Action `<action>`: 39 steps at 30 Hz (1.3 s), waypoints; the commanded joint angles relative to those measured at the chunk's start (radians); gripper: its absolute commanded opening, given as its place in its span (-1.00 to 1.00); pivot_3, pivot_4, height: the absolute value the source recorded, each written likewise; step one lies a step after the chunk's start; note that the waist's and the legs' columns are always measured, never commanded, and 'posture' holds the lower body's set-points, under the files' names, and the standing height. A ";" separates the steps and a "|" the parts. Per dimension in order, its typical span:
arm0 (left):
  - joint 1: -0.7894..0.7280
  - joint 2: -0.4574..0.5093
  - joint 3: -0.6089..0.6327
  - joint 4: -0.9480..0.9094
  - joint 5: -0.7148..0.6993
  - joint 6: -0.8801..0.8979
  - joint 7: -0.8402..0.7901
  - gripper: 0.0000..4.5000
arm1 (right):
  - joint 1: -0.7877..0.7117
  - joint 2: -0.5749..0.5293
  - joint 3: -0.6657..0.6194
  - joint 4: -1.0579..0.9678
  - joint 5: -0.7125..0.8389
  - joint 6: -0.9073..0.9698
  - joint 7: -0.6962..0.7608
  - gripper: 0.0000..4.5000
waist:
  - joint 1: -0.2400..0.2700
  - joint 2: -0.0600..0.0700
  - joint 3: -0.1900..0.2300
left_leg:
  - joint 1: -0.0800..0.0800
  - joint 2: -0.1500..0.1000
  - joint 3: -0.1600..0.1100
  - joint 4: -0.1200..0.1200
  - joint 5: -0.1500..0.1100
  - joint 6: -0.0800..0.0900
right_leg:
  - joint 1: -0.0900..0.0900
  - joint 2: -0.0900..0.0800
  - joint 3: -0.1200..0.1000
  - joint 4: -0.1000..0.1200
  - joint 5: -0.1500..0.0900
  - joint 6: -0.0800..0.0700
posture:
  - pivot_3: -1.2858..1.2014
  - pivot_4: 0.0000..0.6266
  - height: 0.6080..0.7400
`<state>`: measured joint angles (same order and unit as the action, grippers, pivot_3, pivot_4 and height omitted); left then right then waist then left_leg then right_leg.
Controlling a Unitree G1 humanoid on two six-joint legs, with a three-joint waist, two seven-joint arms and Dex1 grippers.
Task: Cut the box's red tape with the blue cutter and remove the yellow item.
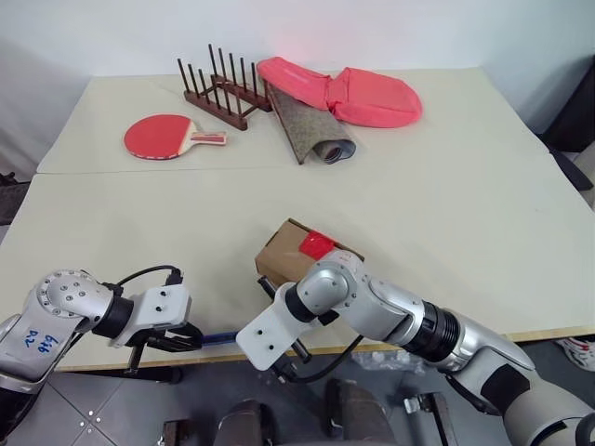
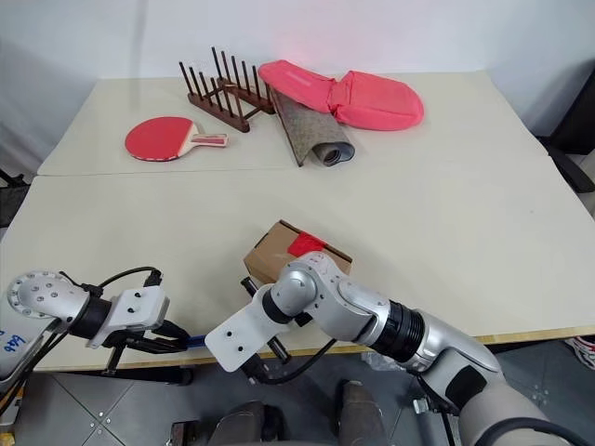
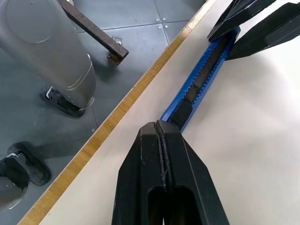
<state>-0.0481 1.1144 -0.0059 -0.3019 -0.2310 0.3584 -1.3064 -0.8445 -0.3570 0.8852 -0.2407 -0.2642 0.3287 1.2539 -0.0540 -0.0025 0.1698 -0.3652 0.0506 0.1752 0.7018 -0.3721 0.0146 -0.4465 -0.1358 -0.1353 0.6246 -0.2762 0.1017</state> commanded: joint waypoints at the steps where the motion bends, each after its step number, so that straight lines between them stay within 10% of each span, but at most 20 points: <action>1: 0.025 0.002 -0.025 -0.018 -0.002 0.005 -0.007 -0.80 | -0.007 0.000 -0.039 -0.008 -0.013 -0.009 -0.013 -0.99 | 0.000 0.000 0.000 | 0.000 0.000 0.000 0.000 0.000 0.000 | 0.000 0.000 0.000 0.000 0.000 0.000 | 0.03 -0.52 1.00; 39: 0.025 -0.015 -0.036 -0.027 0.000 -0.010 0.003 -0.80 | -0.013 0.214 -0.011 0.207 -0.067 -0.077 -0.107 -0.99 | 0.000 0.000 0.000 | 0.005 0.002 0.003 0.000 0.001 -0.003 | 0.001 0.002 0.003 0.004 -0.002 -0.004 | 0.03 -0.52 1.00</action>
<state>-0.0350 1.1136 0.0018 -0.3055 -0.2282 0.3577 -1.2900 -0.8412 -0.1450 0.8973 -0.0276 -0.3117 0.2436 1.1683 -0.0538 -0.0024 0.1698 -0.3602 0.0531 0.1783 0.7014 -0.3714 0.0119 -0.4458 -0.1334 -0.1325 0.6286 -0.2786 0.0972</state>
